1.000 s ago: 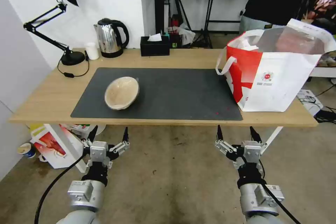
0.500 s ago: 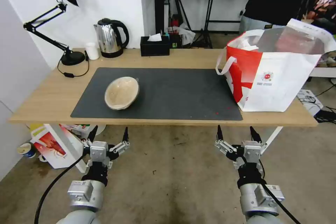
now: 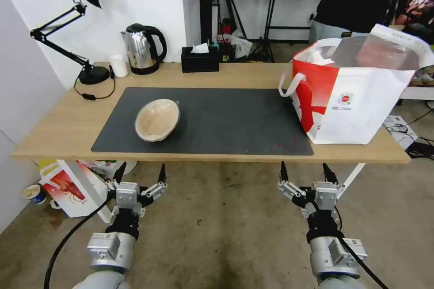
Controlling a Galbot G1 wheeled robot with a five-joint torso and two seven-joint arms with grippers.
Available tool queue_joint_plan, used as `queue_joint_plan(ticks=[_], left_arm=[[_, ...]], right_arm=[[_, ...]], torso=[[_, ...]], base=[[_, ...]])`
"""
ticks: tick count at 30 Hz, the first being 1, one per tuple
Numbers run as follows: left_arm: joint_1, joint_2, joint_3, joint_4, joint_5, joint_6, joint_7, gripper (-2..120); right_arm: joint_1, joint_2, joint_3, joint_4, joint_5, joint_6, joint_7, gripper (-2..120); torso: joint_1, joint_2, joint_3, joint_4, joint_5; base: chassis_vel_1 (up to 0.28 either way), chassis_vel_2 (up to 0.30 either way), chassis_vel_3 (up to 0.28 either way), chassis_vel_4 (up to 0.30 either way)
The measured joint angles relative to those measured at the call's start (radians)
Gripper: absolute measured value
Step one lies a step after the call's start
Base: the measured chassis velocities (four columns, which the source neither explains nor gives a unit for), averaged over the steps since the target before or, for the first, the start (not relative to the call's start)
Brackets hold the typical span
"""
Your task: Pick up the trash from the table and place it into the takeout bag.
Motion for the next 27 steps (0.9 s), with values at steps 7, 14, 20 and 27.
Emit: queue_joint_plan(ticks=[7, 14, 20, 27], left_arm=[[-0.02, 0.009, -0.023, -0.048, -0.196, 0.082, -0.047, 100], [-0.037, 0.015, -0.041, -0.087, -0.359, 0.149, -0.085, 100], [-0.051, 0.021, -0.056, -0.119, -0.492, 0.205, -0.117, 100], [-0.054, 0.022, -0.059, -0.128, -0.554, 0.221, -0.135, 100]], right_arm=[[0.0, 0.0, 0.0, 0.0, 0.0, 0.0, 0.0, 100], [0.0, 0.0, 0.0, 0.0, 0.0, 0.0, 0.0, 100], [0.0, 0.0, 0.0, 0.0, 0.0, 0.0, 0.0, 100], [0.0, 0.0, 0.0, 0.0, 0.0, 0.0, 0.0, 100]], torso=[[0.0, 0.0, 0.0, -0.0001, 0.0], [0.0, 0.0, 0.0, 0.0, 0.0], [0.0, 0.0, 0.0, -0.0001, 0.0002], [0.0, 0.0, 0.0, 0.0, 0.0001]], base=[[0.0, 0.0, 0.0, 0.0], [0.0, 0.0, 0.0, 0.0], [0.0, 0.0, 0.0, 0.0], [0.0, 0.0, 0.0, 0.0]])
